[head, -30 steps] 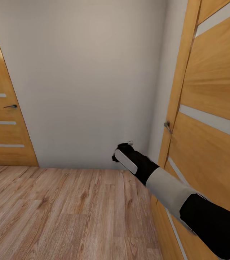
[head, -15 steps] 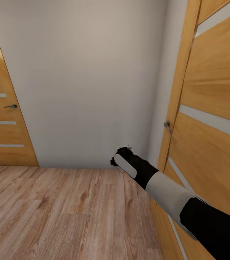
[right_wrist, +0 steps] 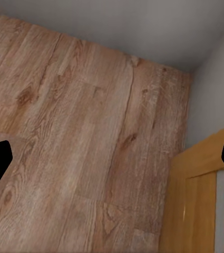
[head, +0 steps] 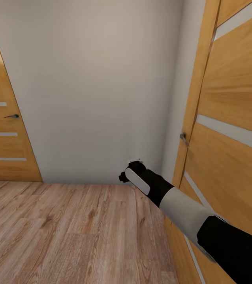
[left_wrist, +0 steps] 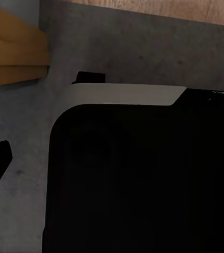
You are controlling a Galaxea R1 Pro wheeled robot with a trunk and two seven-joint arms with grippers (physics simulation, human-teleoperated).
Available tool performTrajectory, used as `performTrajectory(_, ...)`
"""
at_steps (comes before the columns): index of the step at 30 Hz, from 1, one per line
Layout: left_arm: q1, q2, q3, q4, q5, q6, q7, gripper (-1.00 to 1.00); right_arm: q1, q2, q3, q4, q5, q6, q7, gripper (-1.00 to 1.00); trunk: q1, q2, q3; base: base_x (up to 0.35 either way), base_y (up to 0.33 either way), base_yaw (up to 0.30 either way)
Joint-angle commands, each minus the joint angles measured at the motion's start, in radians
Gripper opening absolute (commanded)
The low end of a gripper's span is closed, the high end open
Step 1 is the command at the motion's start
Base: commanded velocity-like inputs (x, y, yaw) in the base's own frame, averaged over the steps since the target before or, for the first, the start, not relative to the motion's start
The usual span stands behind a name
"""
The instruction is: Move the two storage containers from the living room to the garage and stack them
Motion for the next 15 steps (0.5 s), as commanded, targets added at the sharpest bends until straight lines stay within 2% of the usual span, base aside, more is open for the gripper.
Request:
performTrajectory(1, 0.0, 0.0, 0.0, -0.001, 0.01, 0.0, 0.0, 1.0, -0.001, 0.0, 0.003, 0.0, -0.01, 0.0, -0.01, 1.0, 0.0, -0.001, -0.001, 0.0, 0.0, 0.0)
performTrajectory(5, -0.001, 0.001, 0.003, -0.005, 0.013, 0.0, 0.002, 1.0, -0.018, 0.0, -0.014, -0.017, -0.003, 0.018, -0.026, 1.0, 0.0, -0.001, -0.001, 0.0, 0.0, 0.0)
performTrajectory(13, -0.002, 0.001, 0.003, -0.006, 0.013, 0.0, 0.002, 1.0, -0.064, 0.0, -0.018, -0.062, 0.002, 0.063, -0.046, 1.0, 0.0, -0.001, -0.001, 0.0, 0.0, 0.0)
performTrajectory(15, -0.002, 0.001, 0.003, -0.007, 0.013, 0.0, 0.002, 1.0, -0.052, 0.0, -0.016, -0.074, 0.004, 0.069, -0.047, 1.0, 0.0, -0.001, -0.001, 0.0, 0.0, 0.0)
